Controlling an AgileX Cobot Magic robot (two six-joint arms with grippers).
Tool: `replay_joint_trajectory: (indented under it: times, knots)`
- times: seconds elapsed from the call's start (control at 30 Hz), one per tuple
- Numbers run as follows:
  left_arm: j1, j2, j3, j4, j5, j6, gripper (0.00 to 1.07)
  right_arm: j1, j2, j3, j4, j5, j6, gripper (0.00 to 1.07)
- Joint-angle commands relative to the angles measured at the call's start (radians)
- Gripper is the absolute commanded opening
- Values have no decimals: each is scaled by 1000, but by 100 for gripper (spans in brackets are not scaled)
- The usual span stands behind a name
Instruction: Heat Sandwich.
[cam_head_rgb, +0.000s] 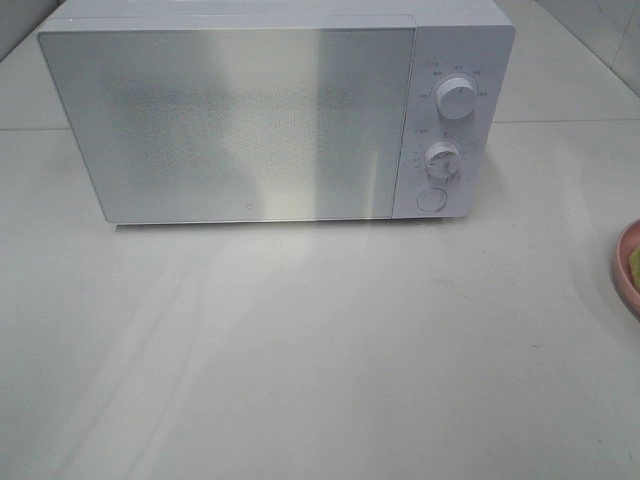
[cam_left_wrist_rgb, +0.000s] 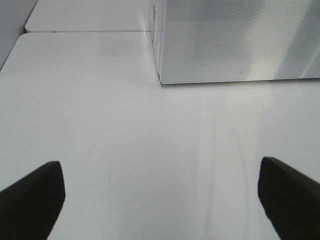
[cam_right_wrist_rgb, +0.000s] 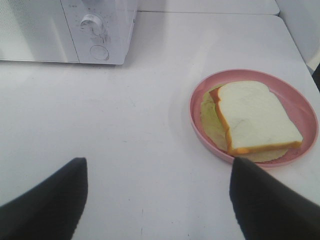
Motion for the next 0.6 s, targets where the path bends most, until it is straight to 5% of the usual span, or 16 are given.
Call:
replay_joint_trajectory:
  times: [0.03,0.6]
  knots:
    - [2,-27,2,-3,-8,2,103,-7,-27,3,-4,-3,-4,76]
    - [2,-27,2,-3,-8,2,103,-7,-27,3,-4,-3,-4,76]
